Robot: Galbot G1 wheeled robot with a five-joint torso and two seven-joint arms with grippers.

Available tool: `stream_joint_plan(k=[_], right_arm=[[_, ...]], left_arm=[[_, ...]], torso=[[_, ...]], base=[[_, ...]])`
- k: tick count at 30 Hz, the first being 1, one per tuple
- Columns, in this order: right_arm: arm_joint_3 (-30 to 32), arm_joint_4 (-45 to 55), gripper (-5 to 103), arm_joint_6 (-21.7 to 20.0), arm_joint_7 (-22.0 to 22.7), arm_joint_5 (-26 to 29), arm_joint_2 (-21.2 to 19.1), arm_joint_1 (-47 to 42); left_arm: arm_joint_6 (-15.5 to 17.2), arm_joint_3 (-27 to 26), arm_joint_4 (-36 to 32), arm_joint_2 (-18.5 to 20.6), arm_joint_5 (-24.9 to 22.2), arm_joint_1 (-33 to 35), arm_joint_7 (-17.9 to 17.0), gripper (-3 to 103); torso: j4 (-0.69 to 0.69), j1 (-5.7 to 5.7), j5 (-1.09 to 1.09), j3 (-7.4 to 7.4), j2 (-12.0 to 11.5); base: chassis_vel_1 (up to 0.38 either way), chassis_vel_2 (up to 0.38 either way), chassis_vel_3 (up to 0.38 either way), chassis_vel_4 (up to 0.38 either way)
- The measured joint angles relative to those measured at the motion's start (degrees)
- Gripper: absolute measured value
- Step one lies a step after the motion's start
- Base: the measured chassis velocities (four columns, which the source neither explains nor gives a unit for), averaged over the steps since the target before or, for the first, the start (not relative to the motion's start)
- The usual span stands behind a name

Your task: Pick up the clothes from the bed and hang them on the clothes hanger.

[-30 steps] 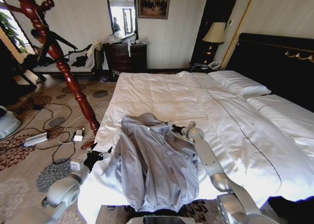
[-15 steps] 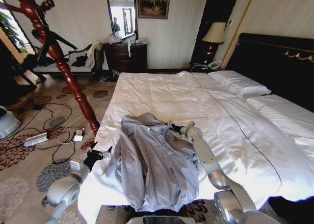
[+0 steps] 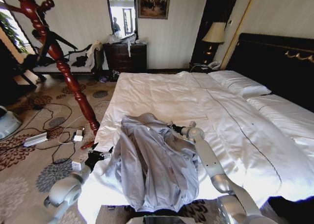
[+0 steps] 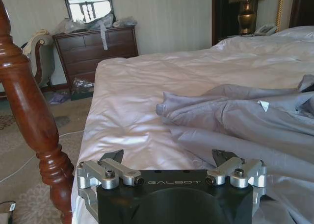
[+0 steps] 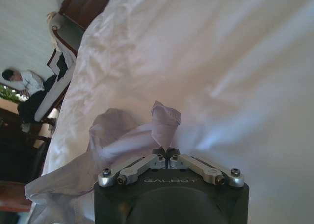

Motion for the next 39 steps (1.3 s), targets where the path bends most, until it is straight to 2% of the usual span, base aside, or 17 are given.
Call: stream_joint_plan(k=[11,16,17,19,20,22,24,26,28,29,30,32,34,35,36,38,39], right_arm=[[-5.26,9.27,0,0.87,0.48,-4.18,-3.83,1.32],[-10.73,9.65,0,3.74,-0.63,-12.64,-3.15,2.31],[-10.73,9.65,0,3.74,-0.63,-12.64,-3.15,2.31],[-13.46,8.43,-2,5.75,-1.99,-18.04,-2.34,2.29],[-14.47,7.89,3,6.69,-2.64,-20.03,-2.12,2.12],[-15.24,7.59,3,7.34,-3.19,-21.19,-2.08,1.91],[-17.08,7.7,14,8.51,-4.49,-22.97,-2.25,1.11],[-18.12,8.37,24,9.22,-5.08,-23.03,-2.26,0.68],[-18.51,8.65,24,9.72,-5.2,-23.13,-2.17,0.58],[-19.29,9.32,36,10.68,-5.29,-23.3,-1.75,0.5],[-19.61,9.56,36,11.02,-5.31,-23.41,-1.53,0.51],[-20.26,9.84,46,12.14,-5.44,-23.84,-1.08,0.72],[-20.38,9.93,46,12.46,-5.57,-23.9,-1.0,0.78],[-20.66,10.18,57,13.62,-6.22,-23.96,-0.92,0.85],[-20.73,10.25,57,14.28,-6.69,-24.03,-0.93,0.85],[-20.7,10.21,68,15.7,-7.3,-24.76,-0.97,0.83],[-20.7,10.21,68,15.7,-7.3,-24.76,-0.97,0.83]], left_arm=[[-0.03,-0.53,-1.06,-0.57,-0.14,0.09,0.04,100],[-0.08,-1.63,-1.58,-1.14,-0.02,1.35,0.27,100],[-0.08,-1.63,-1.58,-1.14,-0.02,1.35,0.27,100],[-0.11,-2.69,-2.03,-1.38,0.05,2.39,0.43,100],[-0.13,-3.14,-2.2,-1.44,0.05,2.8,0.48,100],[-0.15,-3.46,-2.27,-1.46,0.05,3.08,0.54,100],[-0.21,-4.14,-2.28,-1.46,0.08,3.69,0.73,100],[-0.24,-4.3,-2.26,-1.46,0.12,3.89,0.88,100],[-0.24,-4.3,-2.26,-1.47,0.12,3.91,0.91,100],[-0.25,-4.25,-2.26,-1.55,0.12,3.82,0.92,100],[-0.25,-4.19,-2.28,-1.59,0.12,3.71,0.92,100],[-0.25,-4.13,-2.36,-1.61,0.09,3.58,0.92,100],[-0.25,-4.13,-2.37,-1.61,0.08,3.58,0.92,100],[-0.25,-4.21,-2.37,-1.61,0.06,3.71,0.98,100],[-0.25,-4.22,-2.35,-1.63,0.05,3.77,1.04,100],[-0.25,-4.21,-2.17,-1.72,0.1,3.8,1.1,100],[-0.25,-4.21,-2.17,-1.72,0.1,3.8,1.1,100]], torso=[[0.0,0.0,-0.01,0.0,0.0],[0.01,0.0,-0.01,0.0,0.0],[0.01,0.0,-0.01,0.0,0.0],[0.03,0.0,-0.01,0.0,0.0],[0.02,-0.01,-0.01,0.0,0.0],[0.01,0.0,0.0,0.0,0.0],[-0.01,0.0,-0.01,0.0,0.0],[-0.02,0.0,-0.01,0.0,0.0],[-0.02,0.0,0.0,0.0,0.0],[0.0,-0.01,-0.01,0.0,0.0],[0.01,0.0,-0.01,0.0,0.0],[0.01,0.0,-0.01,0.0,0.0],[0.01,0.0,-0.01,0.0,0.0],[0.0,0.0,-0.01,0.0,0.0],[0.0,0.0,0.0,0.0,0.0],[0.0,0.0,-0.01,0.0,0.0],[0.0,0.0,-0.01,0.0,0.0]], base=[[0.0,0.0,0.0,0.0],[0.0,0.0,0.0,0.0],[0.0,0.0,0.0,0.0],[0.0,0.0,0.0,0.0],[0.0,0.0,0.0,0.0],[0.0,0.0,0.0,0.0],[0.0,0.0,0.0,0.0],[0.0,0.0,0.0,0.0],[0.0,0.0,0.0,0.0],[0.0,0.0,0.0,0.0],[0.0,0.0,0.0,0.0],[0.0,0.0,0.0,0.0],[0.0,0.0,0.0,0.0],[0.0,0.0,0.0,0.0],[0.0,0.0,0.0,0.0],[0.0,0.0,0.0,0.0],[0.0,0.0,0.0,0.0]])
